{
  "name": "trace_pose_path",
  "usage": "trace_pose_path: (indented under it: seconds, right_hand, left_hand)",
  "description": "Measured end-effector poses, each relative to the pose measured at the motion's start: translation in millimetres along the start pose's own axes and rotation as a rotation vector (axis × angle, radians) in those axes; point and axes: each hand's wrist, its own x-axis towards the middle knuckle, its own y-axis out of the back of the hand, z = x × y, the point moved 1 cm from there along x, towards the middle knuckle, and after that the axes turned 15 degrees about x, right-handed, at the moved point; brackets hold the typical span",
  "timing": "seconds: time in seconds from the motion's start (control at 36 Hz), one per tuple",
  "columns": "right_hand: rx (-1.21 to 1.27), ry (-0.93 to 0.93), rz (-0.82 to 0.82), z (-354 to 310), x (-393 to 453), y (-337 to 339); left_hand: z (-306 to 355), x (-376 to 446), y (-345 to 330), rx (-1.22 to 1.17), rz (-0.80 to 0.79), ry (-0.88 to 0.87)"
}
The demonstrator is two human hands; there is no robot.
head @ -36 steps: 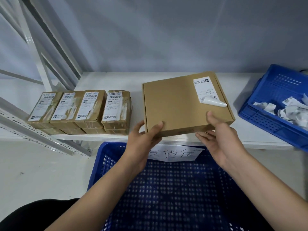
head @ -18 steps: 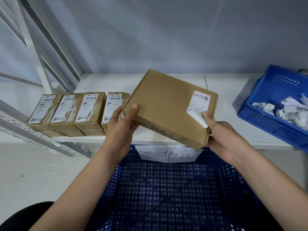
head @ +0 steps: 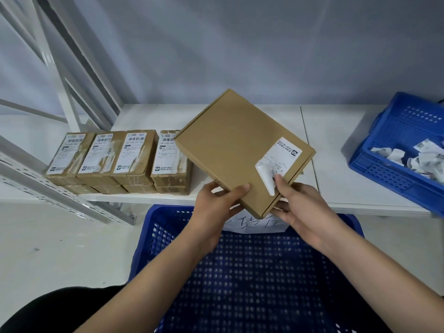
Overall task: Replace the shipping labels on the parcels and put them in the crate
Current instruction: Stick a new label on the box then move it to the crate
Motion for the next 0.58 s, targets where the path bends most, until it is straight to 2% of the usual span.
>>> trace_pose_path:
  seconds: [0.06,0.11,0.22,0.28,0.33,0.42,0.58]
  right_hand:
    - [-0.140,0.027,0.014,-0.9,1.3,2.2]
    - [-0.319,0.144,0.106,-2.5,2.7,4.3]
    - [-0.568,0.577,0.246,-4.5,-1.4,6.3]
    - [-0.697,0.797,0.231,-5.3,-6.5,5.0]
    - [-0.805,0.928,0.168,-4.0,-9.3,3.1]
    - [-0.902,0.950,0.114,3.7,-11.2,1.2]
    - [-0.951,0.896,0.159,9.6,-10.7,1.4]
  left_hand:
    - [1.7,1.9,1.3,0.003,0.059,-0.005]
    - [3.3,3.4,2.5,0.047,0.129,-0.032]
    - [2.4,6.9,6.6,0.143,0.235,-0.089]
    - [1.8,6.0,6.8,0.203,0.276,-0.114]
    - [0.5,4.1,5.0,0.245,0.291,-0.135]
    - [-1.5,1.1,1.0,0.276,0.291,-0.158]
    - [-1.6,-0.8,-1.7,0.287,0.295,-0.182]
